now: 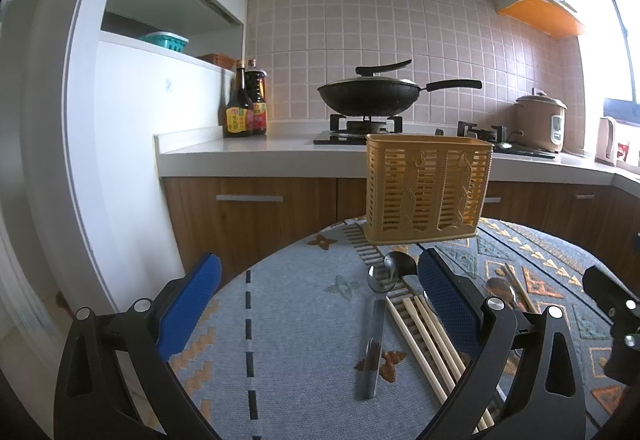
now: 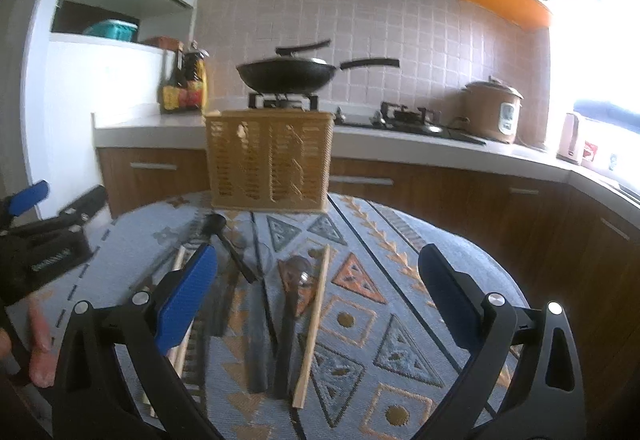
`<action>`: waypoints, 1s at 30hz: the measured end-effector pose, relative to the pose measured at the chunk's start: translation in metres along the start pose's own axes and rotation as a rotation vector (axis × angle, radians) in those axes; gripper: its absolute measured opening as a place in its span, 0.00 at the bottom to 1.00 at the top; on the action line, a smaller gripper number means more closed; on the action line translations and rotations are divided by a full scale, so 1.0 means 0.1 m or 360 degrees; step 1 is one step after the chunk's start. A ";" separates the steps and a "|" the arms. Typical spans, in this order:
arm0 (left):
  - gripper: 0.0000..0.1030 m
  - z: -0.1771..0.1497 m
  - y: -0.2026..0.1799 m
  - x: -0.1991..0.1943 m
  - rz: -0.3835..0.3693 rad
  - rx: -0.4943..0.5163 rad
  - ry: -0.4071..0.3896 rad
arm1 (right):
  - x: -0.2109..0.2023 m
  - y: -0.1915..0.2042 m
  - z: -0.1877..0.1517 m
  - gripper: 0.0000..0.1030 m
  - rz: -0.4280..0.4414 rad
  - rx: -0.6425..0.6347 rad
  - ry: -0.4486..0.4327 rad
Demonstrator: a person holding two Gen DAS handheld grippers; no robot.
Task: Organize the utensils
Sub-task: 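Grasp a clear plastic spoon with the left gripper while the right gripper grasps another clear spoon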
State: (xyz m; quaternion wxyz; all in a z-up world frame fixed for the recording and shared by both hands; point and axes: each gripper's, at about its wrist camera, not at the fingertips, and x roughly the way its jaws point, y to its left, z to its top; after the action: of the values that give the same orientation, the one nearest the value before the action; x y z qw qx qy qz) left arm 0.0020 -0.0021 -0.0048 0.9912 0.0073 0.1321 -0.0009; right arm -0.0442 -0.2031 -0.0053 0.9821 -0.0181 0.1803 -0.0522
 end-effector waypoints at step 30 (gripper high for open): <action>0.56 0.20 -0.11 1.52 -0.0770 0.0226 0.1236 | 1.01 -0.27 0.38 0.60 0.0322 -0.0001 0.0886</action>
State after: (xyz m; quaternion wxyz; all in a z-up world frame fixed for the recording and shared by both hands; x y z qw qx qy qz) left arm 0.1540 -0.0137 -0.0253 0.8366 0.0438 0.4911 -0.2385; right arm 0.0605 -0.2404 -0.0038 0.8950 0.0149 0.4438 0.0432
